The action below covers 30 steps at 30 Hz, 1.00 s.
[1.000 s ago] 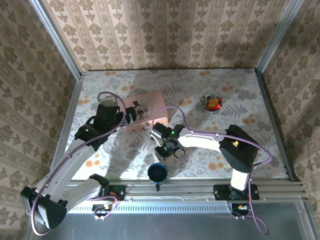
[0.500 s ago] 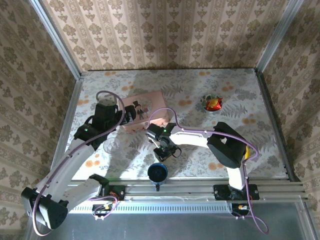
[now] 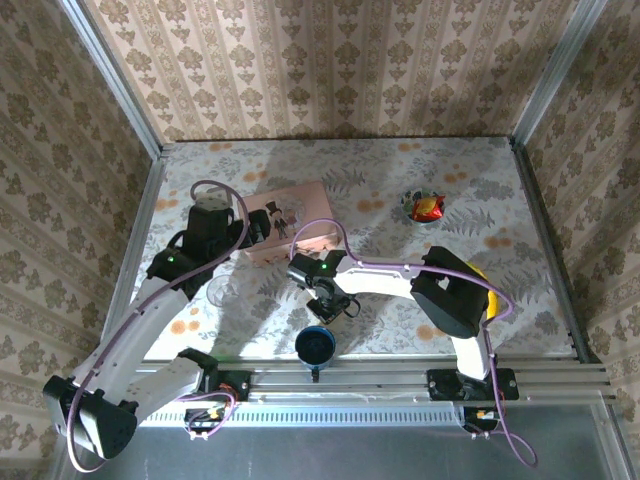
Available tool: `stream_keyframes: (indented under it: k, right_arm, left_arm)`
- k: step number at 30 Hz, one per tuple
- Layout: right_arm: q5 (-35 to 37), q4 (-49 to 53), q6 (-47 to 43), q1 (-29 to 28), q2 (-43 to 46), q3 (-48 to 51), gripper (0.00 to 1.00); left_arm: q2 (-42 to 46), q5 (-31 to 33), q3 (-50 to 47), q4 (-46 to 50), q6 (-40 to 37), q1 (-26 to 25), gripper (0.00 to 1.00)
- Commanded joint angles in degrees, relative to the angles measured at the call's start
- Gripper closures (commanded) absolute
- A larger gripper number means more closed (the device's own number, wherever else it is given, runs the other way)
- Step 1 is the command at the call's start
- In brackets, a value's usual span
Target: Unlock the padlock with the key
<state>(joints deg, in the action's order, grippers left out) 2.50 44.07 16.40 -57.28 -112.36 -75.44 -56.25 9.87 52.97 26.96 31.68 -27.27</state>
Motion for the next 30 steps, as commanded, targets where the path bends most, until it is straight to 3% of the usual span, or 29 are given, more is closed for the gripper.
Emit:
stream_keyframes:
  k: [1, 8, 20, 30]
  right_arm:
    - [10.3, 7.89, -0.98, 1.03, -2.35, 1.13, 0.71]
    - [12.2, 8.36, -0.88, 2.91, 1.68, 3.97, 0.79]
    - [14.76, 7.25, -3.31, 10.75, 6.39, 8.9, 0.79]
    - [14.65, 9.29, -1.31, 11.06, 9.99, 7.6, 0.73]
  left_arm:
    - [0.35, -0.73, 1.87, -0.92, -1.41, 0.39, 0.0]
    - [-0.81, -1.34, 2.6, -1.9, -1.75, 0.46, 0.0]
    - [-2.9, -4.18, 2.32, -7.98, -1.45, 0.2, 0.0]
    - [-2.07, -4.56, 1.65, -9.46, -2.03, 0.09, 0.0]
